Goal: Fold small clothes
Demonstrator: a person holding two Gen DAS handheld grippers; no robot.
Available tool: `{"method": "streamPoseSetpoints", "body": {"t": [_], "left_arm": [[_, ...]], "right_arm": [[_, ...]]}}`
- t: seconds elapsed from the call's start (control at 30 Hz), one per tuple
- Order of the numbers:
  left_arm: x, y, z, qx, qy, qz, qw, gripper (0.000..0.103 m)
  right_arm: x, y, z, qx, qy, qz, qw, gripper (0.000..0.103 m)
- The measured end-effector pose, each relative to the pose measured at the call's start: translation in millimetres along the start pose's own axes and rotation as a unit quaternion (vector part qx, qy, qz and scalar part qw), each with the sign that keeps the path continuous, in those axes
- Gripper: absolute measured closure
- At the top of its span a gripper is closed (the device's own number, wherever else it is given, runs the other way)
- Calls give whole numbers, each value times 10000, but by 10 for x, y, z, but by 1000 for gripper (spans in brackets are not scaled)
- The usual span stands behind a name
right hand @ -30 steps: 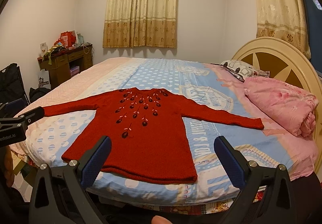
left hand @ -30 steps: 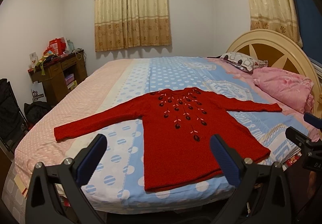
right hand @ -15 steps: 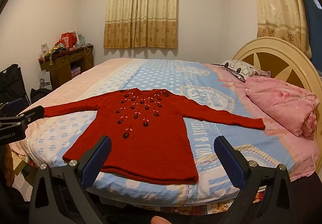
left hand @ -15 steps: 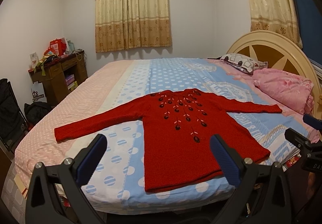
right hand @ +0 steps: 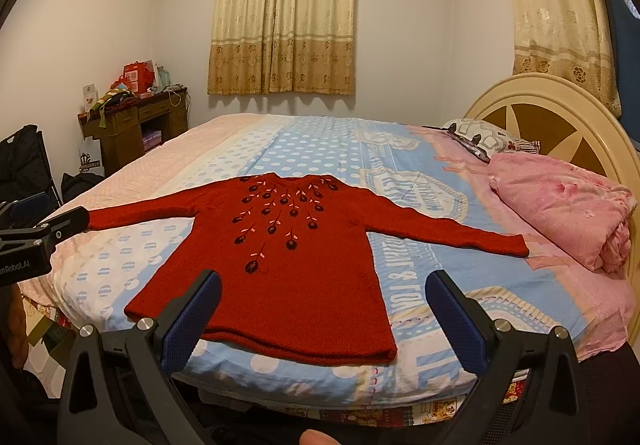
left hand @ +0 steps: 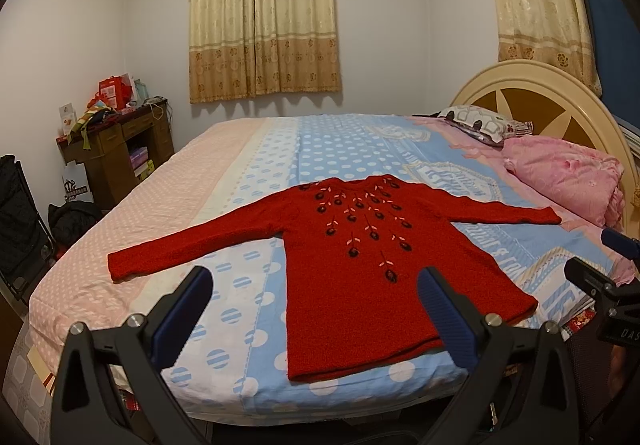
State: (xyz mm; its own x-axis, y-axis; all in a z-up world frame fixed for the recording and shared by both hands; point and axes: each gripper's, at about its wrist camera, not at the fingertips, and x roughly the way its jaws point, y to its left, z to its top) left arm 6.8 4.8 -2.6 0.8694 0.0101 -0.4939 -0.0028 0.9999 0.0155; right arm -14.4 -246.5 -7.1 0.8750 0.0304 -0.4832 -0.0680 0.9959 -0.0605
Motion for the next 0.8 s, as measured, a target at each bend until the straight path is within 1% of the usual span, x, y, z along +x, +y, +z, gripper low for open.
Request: {"method": "streamPoseSetpoints", "body": {"t": [0.8], "left_arm": [[2, 7, -9, -9, 3, -6, 10000, 0]], "right_arm": [[37, 3, -41, -49, 29, 45, 10000, 1]]}}
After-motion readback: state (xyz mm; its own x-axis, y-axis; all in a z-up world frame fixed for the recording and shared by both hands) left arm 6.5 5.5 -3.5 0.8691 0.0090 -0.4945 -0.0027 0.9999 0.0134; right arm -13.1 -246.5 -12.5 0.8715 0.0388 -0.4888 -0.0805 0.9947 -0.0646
